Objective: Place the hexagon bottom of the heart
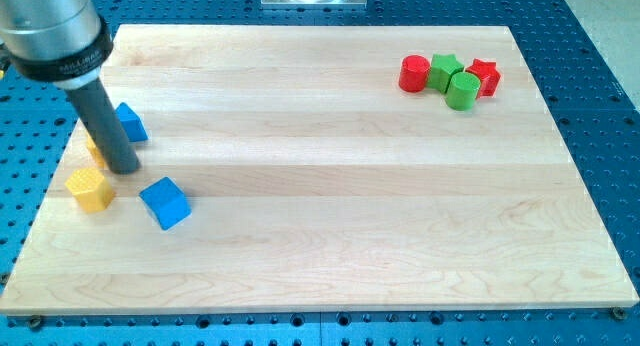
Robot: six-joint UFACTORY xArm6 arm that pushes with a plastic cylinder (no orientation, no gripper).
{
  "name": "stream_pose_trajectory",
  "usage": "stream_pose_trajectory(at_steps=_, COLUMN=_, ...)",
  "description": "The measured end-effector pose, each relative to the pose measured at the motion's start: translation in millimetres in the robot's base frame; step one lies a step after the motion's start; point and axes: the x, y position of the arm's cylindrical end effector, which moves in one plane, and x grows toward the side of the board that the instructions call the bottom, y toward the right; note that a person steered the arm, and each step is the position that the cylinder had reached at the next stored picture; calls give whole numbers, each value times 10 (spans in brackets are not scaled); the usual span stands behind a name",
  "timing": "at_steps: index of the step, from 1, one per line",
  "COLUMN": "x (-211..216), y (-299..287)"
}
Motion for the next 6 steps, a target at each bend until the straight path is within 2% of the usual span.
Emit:
stream_pose_trajectory(at_steps=1, x=159, y=465)
stream_pose_trajectory(at_steps=2, x=731, y=204)
stream_pose_trajectory(at_steps=3, x=890, y=-129)
stream_pose_trajectory(at_steps=4, x=582, y=-215)
stream_pose_trajectory(at_steps=5, x=356, y=94)
stream_pose_trajectory(at_steps=6, x=351, y=646)
